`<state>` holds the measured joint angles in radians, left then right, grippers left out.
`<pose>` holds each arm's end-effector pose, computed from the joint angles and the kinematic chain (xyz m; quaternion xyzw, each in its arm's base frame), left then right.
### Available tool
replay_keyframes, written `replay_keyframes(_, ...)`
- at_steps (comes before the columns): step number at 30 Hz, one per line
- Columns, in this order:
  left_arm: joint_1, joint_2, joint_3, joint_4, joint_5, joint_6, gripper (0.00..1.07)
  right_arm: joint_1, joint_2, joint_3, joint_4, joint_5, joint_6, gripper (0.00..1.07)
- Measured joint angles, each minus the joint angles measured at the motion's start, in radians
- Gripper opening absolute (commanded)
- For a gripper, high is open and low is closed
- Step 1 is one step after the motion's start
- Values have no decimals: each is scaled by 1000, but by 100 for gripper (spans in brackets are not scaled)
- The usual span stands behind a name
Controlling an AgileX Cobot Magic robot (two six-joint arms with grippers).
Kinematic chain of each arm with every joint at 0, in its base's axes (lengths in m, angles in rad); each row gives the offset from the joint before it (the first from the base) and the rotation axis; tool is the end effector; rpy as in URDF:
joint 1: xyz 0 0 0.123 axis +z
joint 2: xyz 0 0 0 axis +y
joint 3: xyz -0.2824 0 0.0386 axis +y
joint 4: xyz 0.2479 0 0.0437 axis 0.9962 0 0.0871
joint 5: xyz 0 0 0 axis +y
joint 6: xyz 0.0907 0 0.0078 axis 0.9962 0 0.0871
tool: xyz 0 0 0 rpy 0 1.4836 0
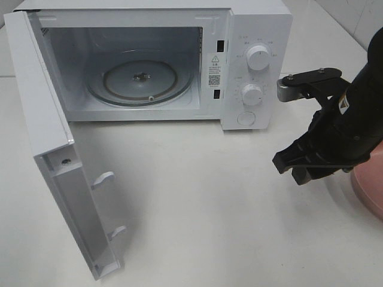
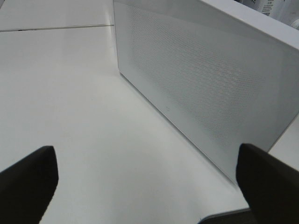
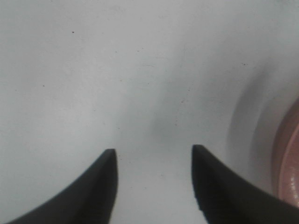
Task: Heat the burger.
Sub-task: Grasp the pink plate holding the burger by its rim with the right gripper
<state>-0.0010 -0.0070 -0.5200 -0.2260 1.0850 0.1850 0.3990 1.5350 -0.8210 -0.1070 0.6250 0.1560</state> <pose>-0.0105 -0.0180 0.2823 0.0859 0.8428 -0.0643 0.5275 0.2538 0.1008 0.1911 -0.1571 0.9740 0.0071 0.1629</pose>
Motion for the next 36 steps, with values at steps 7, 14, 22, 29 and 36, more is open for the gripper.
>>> replay_keyframes(7,0,0,0,0,0,0,96,-2,0,0,-54,18,-1,103)
replay_keyframes(14,0,0,0,0,0,0,96,-121,0,-1,-65,94,-1,99)
replay_keyframes(22,0,0,0,0,0,0,96,-242,3,-1,-84,93,-1,93)
replay_keyframes(29,0,0,0,0,0,0,96,-303,38,-1,-91,63,-1,89)
replay_keyframes(36,0,0,0,0,0,0,96,-330,127,-1,-88,12,-1,88)
